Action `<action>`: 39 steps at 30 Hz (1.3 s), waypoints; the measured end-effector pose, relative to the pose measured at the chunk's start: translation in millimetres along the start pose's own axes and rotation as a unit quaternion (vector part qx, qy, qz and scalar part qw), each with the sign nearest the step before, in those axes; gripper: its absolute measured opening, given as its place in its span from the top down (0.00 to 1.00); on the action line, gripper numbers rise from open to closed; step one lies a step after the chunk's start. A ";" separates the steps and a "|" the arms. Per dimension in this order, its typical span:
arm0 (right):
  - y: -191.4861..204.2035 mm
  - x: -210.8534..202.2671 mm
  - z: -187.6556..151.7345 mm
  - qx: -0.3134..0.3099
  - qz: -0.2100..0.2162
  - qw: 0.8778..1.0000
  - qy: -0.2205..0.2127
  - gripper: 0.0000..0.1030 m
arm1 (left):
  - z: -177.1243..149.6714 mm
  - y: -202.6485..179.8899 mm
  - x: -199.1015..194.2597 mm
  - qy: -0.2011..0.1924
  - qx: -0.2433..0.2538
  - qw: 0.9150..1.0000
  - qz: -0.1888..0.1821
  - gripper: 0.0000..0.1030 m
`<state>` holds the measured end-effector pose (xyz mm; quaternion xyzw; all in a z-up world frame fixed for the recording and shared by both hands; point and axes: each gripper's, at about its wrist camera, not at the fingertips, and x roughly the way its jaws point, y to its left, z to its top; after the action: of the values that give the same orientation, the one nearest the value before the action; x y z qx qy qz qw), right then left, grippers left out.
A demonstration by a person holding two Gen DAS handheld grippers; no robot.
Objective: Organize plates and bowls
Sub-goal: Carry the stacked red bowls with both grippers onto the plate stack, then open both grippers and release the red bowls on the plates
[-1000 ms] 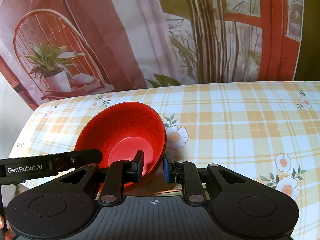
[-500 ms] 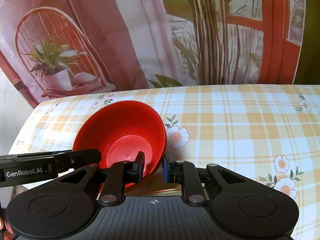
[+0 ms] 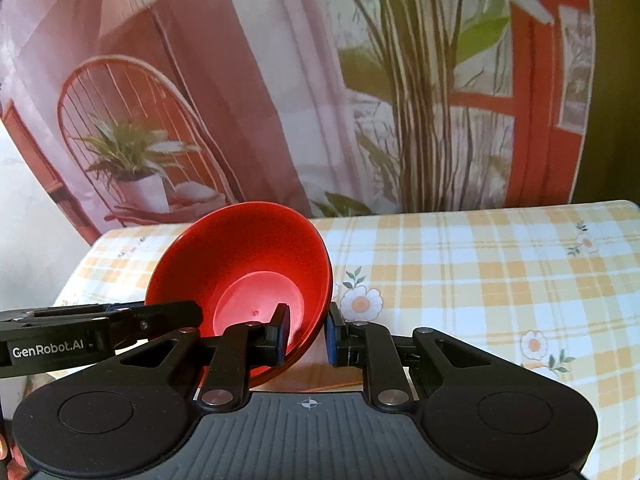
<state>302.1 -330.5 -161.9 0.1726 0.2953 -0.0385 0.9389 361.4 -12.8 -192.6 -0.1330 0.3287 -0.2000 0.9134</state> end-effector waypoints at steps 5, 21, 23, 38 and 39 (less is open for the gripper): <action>-8.9 -22.1 -5.9 0.006 -0.004 1.000 -0.008 0.83 | -7.5 -18.1 -6.3 0.005 0.009 1.000 -0.006 0.76; -45.6 -61.6 -54.2 0.029 -0.023 0.999 0.007 0.83 | -46.8 -51.4 -3.6 0.044 -0.001 0.998 -0.039 0.76; -48.1 -63.3 -60.0 0.031 -0.026 0.999 0.012 0.83 | -51.8 -51.9 -2.0 0.050 -0.009 0.998 -0.043 0.76; -54.5 -57.9 -84.4 0.047 -0.037 0.998 0.033 0.83 | -69.7 -45.4 12.9 0.077 -0.044 0.995 -0.053 0.76; -54.3 -57.3 -84.3 0.048 -0.037 0.998 0.032 0.83 | -69.4 -45.3 13.3 0.077 -0.043 0.995 -0.051 0.76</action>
<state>199.9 -353.9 -210.3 0.2075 0.3295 -0.0822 0.9174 312.8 -66.6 -234.9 -0.1726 0.3989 -0.2414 0.8676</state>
